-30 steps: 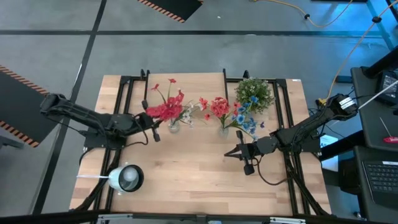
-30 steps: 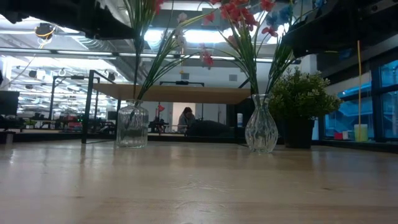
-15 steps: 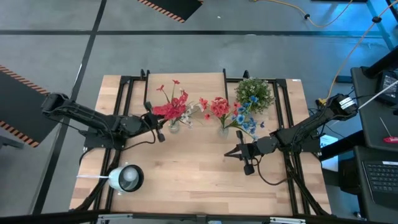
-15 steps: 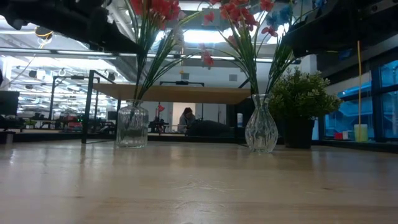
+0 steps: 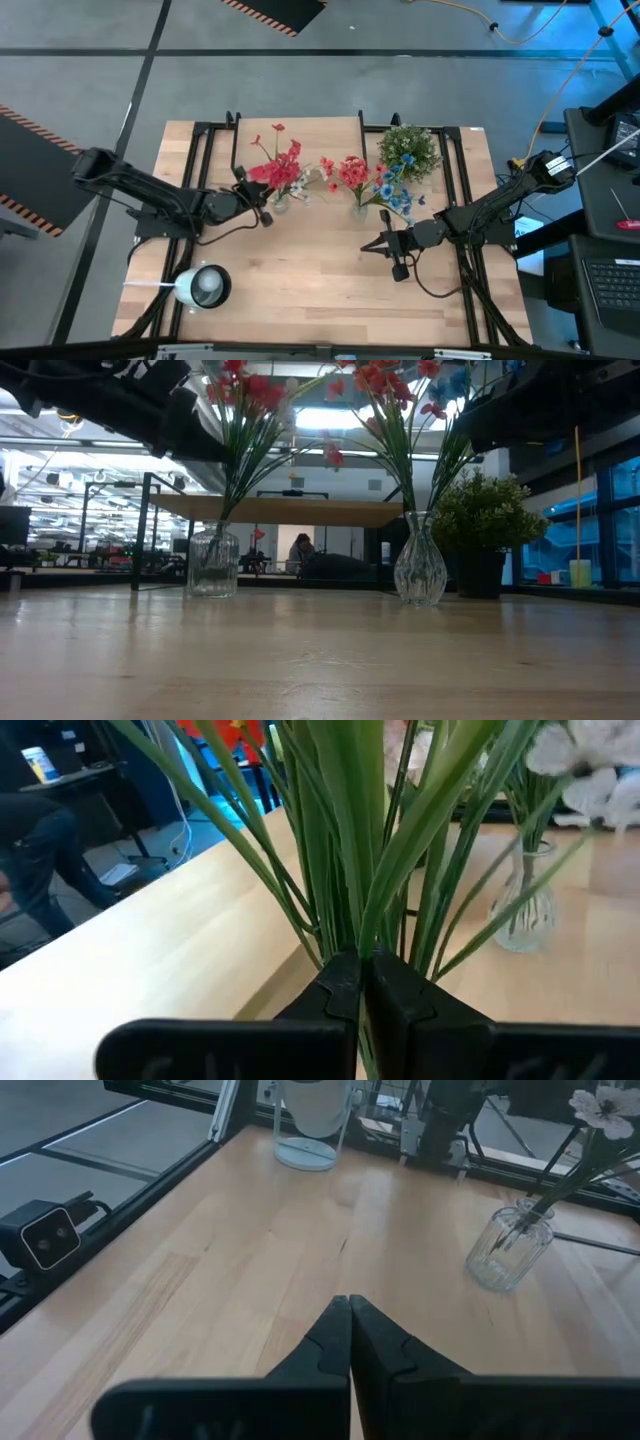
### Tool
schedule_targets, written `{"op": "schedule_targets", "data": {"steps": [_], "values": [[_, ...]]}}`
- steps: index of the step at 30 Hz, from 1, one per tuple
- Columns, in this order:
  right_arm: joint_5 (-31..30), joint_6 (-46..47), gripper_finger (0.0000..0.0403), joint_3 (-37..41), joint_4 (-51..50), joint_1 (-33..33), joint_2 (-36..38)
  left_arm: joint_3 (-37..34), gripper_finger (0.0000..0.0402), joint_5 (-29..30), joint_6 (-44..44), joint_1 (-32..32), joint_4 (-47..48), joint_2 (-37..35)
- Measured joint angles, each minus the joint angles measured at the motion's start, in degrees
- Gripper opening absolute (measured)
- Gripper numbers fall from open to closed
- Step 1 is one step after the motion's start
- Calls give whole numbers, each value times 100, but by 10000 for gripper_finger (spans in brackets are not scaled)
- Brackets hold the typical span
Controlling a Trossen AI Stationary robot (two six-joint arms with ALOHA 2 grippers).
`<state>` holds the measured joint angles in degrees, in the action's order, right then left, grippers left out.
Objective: Pick and place flowers into a vace then onto a shelf
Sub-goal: Put the red flowers into the left transparent vase
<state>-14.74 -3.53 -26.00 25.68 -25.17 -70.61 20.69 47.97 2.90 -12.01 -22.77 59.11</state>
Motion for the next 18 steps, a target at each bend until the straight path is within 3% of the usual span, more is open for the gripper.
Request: {"op": "schedule_targets", "data": {"steps": [10, 18], "values": [[1, 0, 0, 0, -21, -1, 0, 0, 3, -1, 483, 0, -20, 624], [2, 0, 0, 0, -25, 0, 0, 0, 19, 83, 481, -5, -22, 654]]}}
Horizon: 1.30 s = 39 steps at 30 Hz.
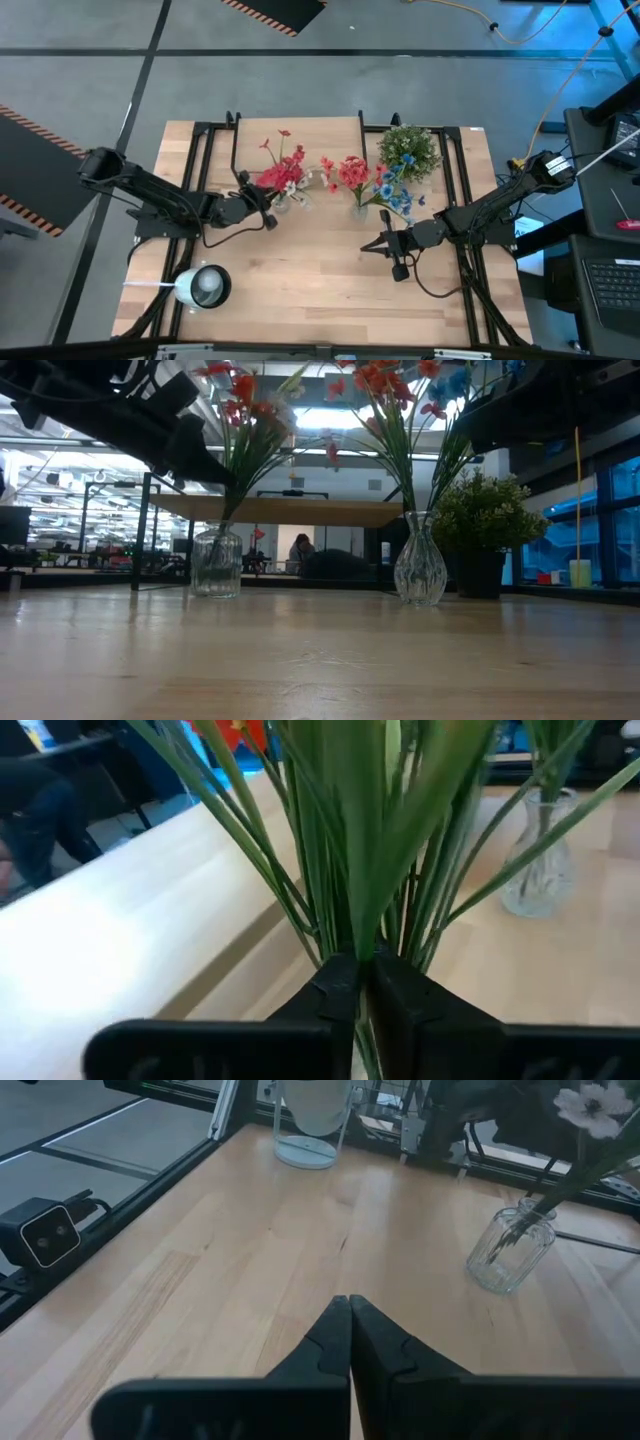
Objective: Pick and place flowers into a vace then onto a shelf
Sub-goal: Put the red flowers into the left transparent vase, then put the right transparent vase on the shelf
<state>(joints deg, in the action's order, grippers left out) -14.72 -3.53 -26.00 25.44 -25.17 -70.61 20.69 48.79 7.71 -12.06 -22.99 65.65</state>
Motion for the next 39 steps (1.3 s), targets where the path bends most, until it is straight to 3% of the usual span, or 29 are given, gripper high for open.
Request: {"op": "schedule_targets", "data": {"steps": [11, 20, 27, 39], "values": [[0, 0, 0, 0, -16, -1, 0, 0, 97, 391, -140, -197, 0, -156], [0, 1, 0, 0, -14, -1, 0, 0, 142, 1115, -210, -631, 3, -348], [-2, 2, 0, 0, -5, -1, 0, 0, 155, 1501, -591, -1142, 2, -794], [-15, 24, 0, 0, 121, -2, -2, 0, 140, 1076, -738, -2101, 3, -1667]]}}
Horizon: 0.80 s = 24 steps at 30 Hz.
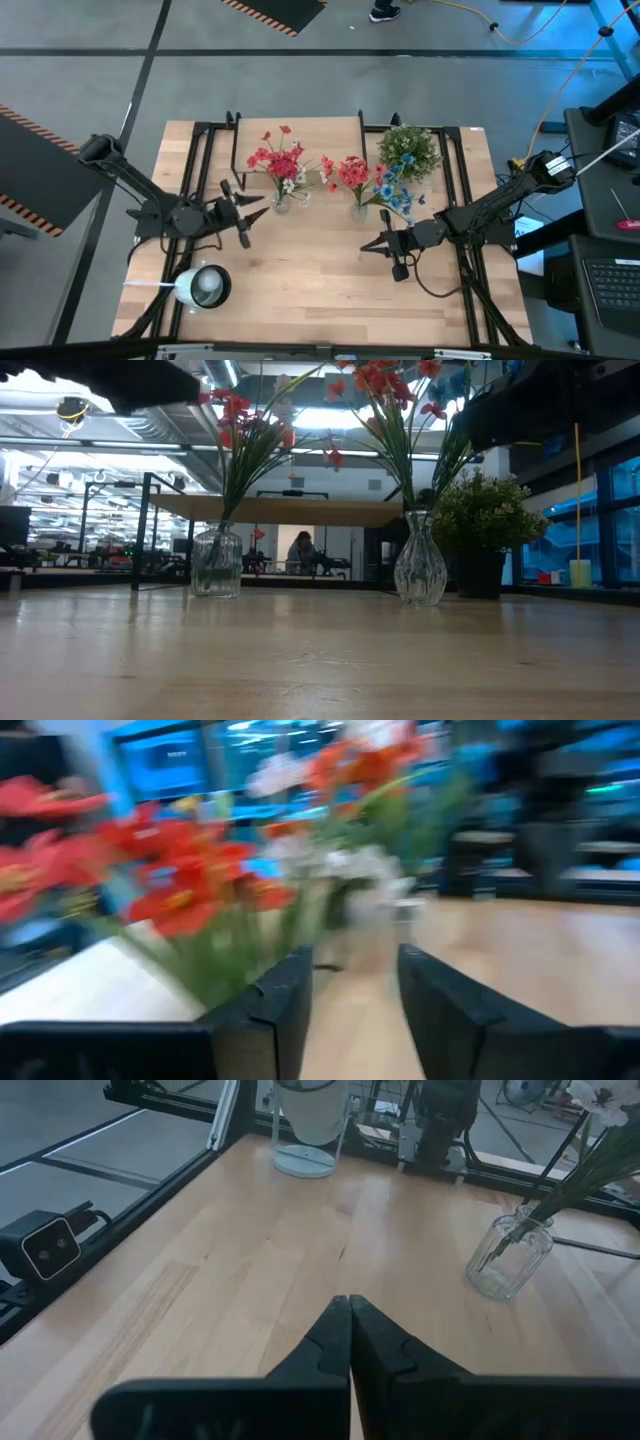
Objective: Pick and place flowers into a vace then onto a shelf
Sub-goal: Put the right transparent vase on the shelf
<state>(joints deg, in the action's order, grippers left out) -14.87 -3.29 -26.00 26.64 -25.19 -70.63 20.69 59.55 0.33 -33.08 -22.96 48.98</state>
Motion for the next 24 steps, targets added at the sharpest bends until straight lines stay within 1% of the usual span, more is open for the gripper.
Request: {"op": "schedule_targets", "data": {"steps": [3, 7, 11, 13, 15, 20, 22, 24], "values": [[-2, -18, 0, 0, 128, 0, 0, 0, 131, -226, -204, -275, 2, -178], [-4, -2, 0, -35, 292, 2, 16, 2, 116, -246, -559, -605, 149, -397], [-7, -35, 0, -464, 152, 0, 28, 4, 93, -372, -589, -838, 511, -553], [-8, -169, 0, -807, -294, 0, 30, 4, 79, -468, -471, -911, 679, -575], [-55, -302, 0, -1201, -985, 0, 30, 4, 63, -624, -409, -957, 748, -576], [-351, -129, 0, -2060, -2516, 0, 30, 4, 17, -1096, -397, -1004, 787, -576], [-353, 15, 0, -2231, -2847, 0, 30, 4, 5, -1267, -398, -1004, 809, -576], [-352, 50, 0, -2284, -2900, 0, 33, 4, 4, -1413, -412, -1004, 882, -576]]}}
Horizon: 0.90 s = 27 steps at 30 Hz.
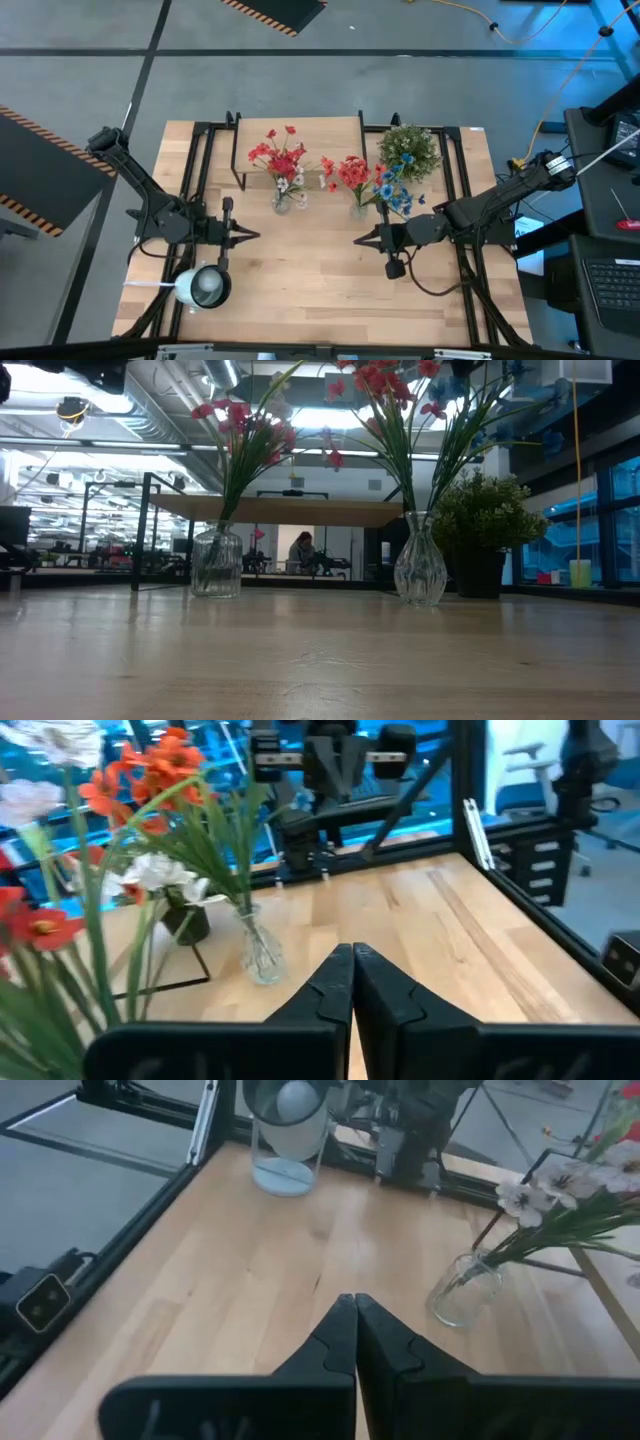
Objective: Pick and place flowers into a vace then onto a shelf
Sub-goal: Put the right transparent vase on the shelf
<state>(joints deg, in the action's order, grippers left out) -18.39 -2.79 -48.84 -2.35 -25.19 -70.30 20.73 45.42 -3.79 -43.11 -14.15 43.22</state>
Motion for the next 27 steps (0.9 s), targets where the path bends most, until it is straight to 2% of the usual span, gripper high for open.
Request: {"op": "schedule_targets", "data": {"steps": [5, 12, 17, 27], "values": [[-2, -23, 0, 39, -51, 0, -18, 0, 18, 118, 132, 3, 177, 2], [-108, 138, 0, 39, -49, -1, -42, 0, 65, 149, 408, 9, 286, 2], [-914, 596, 0, 39, -131, -169, -61, 0, 82, 158, 406, 9, 286, 2], [-2259, 1902, 0, 2, -190, -1337, -325, 0, 75, 161, 200, 9, 286, 2]]}}
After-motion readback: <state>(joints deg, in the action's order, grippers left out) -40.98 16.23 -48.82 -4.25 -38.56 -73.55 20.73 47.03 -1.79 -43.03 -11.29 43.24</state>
